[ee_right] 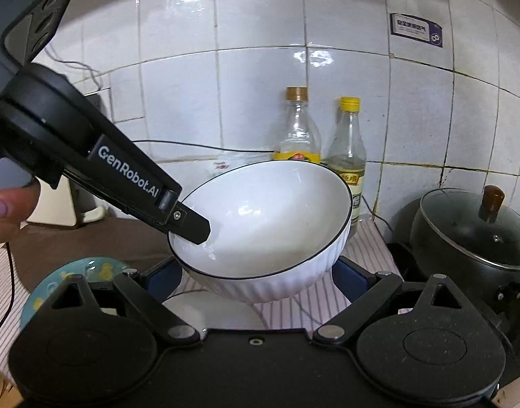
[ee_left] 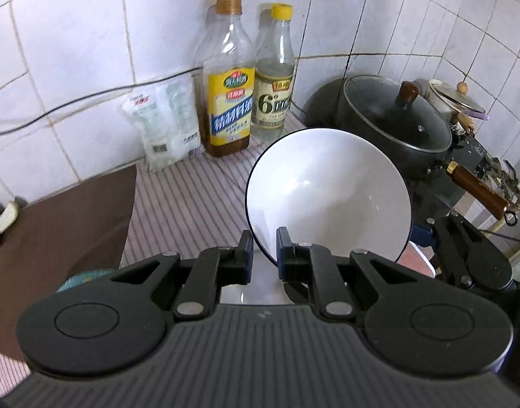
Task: Organize plates and bowls
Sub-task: 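Carry the bowl with the left gripper and lower it into the nested bowls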
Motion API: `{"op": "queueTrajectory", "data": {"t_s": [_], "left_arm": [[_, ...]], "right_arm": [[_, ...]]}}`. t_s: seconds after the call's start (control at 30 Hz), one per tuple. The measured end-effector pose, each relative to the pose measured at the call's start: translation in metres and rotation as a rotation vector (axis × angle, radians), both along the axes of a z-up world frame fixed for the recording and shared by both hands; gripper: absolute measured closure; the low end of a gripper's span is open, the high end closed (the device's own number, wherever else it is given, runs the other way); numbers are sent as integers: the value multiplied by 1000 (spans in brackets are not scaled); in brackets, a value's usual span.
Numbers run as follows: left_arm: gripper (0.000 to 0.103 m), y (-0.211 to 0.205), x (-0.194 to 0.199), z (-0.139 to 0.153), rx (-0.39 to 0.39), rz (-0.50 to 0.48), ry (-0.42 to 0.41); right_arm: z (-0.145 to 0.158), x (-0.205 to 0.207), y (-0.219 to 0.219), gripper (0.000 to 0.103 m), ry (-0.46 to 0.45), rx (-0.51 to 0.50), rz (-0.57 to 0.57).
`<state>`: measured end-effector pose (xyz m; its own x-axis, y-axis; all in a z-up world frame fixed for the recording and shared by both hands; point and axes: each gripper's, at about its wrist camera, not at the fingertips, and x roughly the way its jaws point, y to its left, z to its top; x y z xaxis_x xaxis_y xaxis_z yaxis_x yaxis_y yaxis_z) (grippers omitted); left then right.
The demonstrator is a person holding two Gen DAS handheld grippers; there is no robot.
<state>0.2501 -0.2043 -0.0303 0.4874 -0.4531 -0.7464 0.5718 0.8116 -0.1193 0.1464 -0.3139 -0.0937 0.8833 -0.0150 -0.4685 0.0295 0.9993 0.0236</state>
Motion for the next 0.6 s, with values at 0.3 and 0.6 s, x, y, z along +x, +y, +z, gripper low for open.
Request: {"op": "queueTrajectory", "data": {"t_s": [0.3, 0.6], "left_arm": [[91, 18, -20, -14, 40, 31, 48], [91, 29, -17, -47, 58, 71, 140]], "right_arm": [[-5, -12, 14, 6, 73, 34, 48], [-21, -8, 19, 6, 174, 54, 97]]}}
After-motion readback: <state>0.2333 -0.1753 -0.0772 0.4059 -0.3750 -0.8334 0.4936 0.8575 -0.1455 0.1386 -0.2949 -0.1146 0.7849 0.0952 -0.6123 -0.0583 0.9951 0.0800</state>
